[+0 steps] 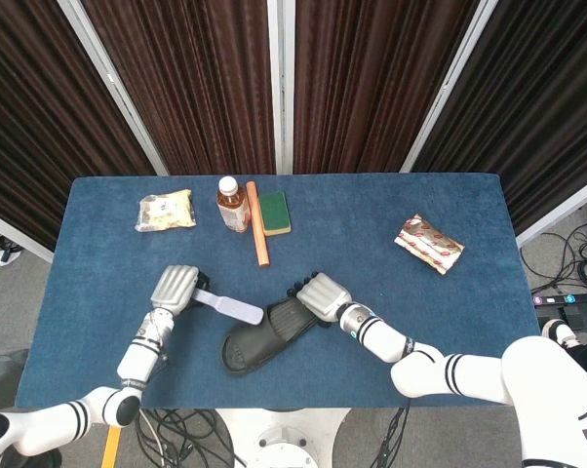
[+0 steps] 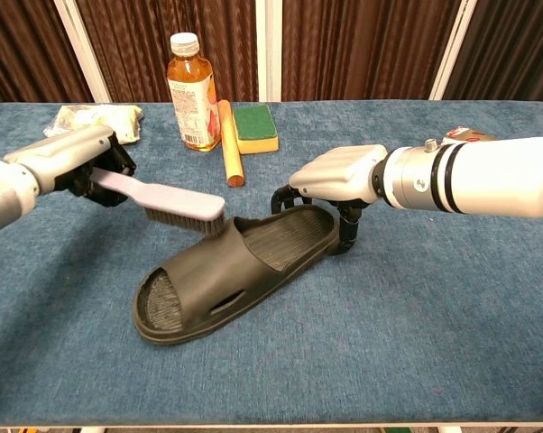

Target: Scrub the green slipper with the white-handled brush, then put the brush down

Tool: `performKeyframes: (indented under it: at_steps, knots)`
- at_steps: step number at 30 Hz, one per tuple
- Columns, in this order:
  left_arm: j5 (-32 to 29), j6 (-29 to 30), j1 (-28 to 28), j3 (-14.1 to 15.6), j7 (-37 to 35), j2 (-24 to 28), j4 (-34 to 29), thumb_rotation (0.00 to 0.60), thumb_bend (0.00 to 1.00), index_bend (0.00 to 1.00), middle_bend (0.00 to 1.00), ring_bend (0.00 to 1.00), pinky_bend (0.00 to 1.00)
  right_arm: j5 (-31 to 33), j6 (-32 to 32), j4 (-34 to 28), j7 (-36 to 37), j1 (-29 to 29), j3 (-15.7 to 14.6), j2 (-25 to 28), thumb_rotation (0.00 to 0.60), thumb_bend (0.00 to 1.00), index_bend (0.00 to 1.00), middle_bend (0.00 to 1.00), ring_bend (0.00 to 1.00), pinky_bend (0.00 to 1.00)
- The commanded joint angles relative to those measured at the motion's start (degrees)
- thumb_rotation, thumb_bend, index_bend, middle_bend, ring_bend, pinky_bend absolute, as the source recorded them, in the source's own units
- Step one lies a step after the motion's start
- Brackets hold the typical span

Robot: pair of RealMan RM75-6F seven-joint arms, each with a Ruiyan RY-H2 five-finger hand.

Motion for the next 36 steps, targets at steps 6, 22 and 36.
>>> performKeyframes:
  at_steps: [6, 22, 36]
  knots:
    - [5.86, 1.83, 1.70, 5.29, -0.35, 1.23, -4.14, 0.600, 0.85, 1.00, 1.00, 1.00, 1.00, 0.31, 0.12, 0.02, -0.23, 0.05, -0.42, -0.07, 0.600, 0.31, 0.41, 0.42, 0.25, 0.24]
    - [-0.83, -1.91, -2.80, -2.19, 1.44, -4.98, 10.11, 0.600, 0.85, 1.00, 1.00, 1.00, 1.00, 1.14, 0.62, -0.37, -1.12, 0.39, -0.90, 0.00, 0.600, 0.31, 0.41, 0.42, 0.26, 0.25]
    - [0.06, 2.87, 1.05, -2.13, -3.84, 0.29, 5.43, 0.600, 0.84, 1.00, 1.00, 0.96, 1.00, 2.25, 2.22, -4.51, -1.20, -0.01, -0.76, 2.92, 0.600, 0.01, 0.00, 0.00, 0.00, 0.00]
